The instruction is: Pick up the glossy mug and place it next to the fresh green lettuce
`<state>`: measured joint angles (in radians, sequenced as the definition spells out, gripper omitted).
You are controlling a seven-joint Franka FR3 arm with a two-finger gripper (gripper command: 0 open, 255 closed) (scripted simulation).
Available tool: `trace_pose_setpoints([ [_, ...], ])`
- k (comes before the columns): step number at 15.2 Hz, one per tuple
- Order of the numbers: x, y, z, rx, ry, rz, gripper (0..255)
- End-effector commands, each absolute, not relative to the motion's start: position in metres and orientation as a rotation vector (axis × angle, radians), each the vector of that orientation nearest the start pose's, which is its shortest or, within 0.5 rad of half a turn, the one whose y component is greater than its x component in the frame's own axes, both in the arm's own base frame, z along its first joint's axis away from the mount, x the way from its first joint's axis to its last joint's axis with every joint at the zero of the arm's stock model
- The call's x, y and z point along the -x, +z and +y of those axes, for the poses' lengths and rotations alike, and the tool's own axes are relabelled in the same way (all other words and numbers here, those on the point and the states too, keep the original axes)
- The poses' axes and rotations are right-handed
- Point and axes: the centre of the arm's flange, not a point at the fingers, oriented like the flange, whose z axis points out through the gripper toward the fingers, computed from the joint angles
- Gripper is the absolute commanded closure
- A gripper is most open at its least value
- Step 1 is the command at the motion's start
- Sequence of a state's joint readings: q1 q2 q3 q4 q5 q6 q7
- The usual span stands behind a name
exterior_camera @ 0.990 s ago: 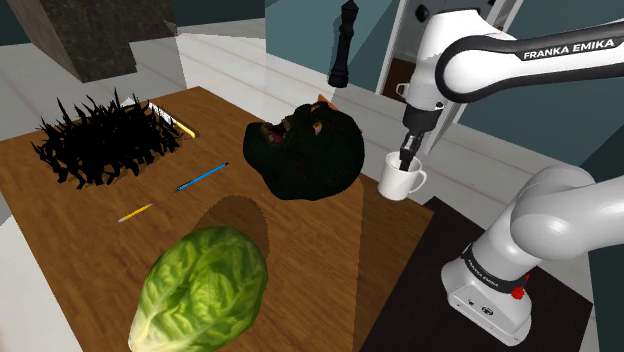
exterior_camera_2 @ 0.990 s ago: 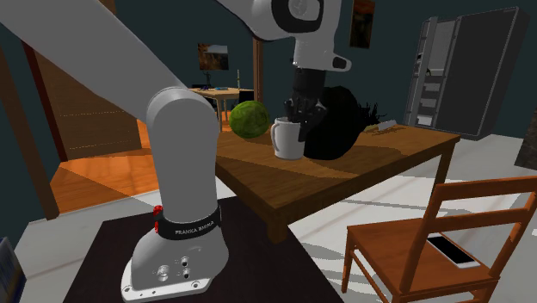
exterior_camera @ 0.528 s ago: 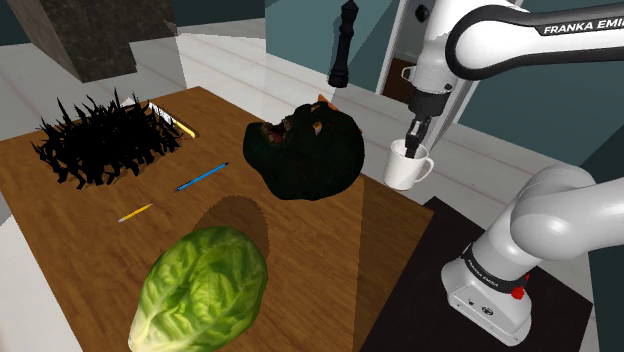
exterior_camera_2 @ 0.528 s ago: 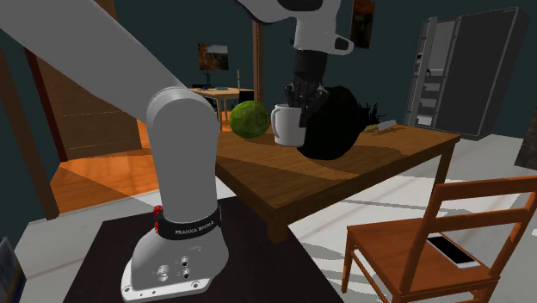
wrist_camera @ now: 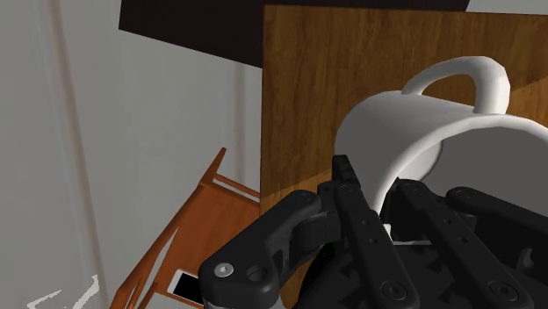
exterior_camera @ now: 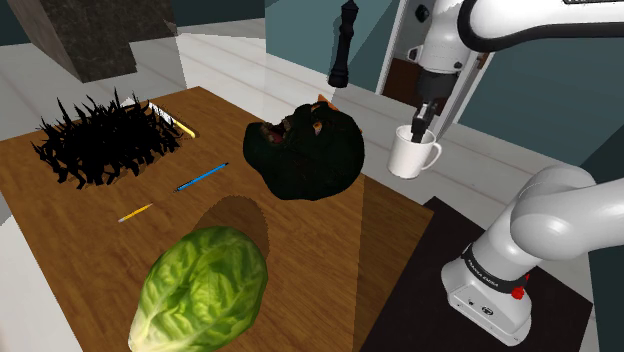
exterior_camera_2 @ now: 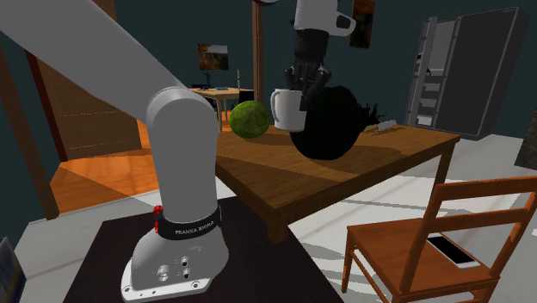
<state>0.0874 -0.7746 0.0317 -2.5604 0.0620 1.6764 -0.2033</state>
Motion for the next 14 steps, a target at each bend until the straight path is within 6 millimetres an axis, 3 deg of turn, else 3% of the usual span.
trace_pose_setpoints([
  [1,-0.303,0.510,0.043,3.058,0.167,-0.466,255],
  [14,-0.303,0.579,0.043,3.058,0.167,-0.466,255],
])
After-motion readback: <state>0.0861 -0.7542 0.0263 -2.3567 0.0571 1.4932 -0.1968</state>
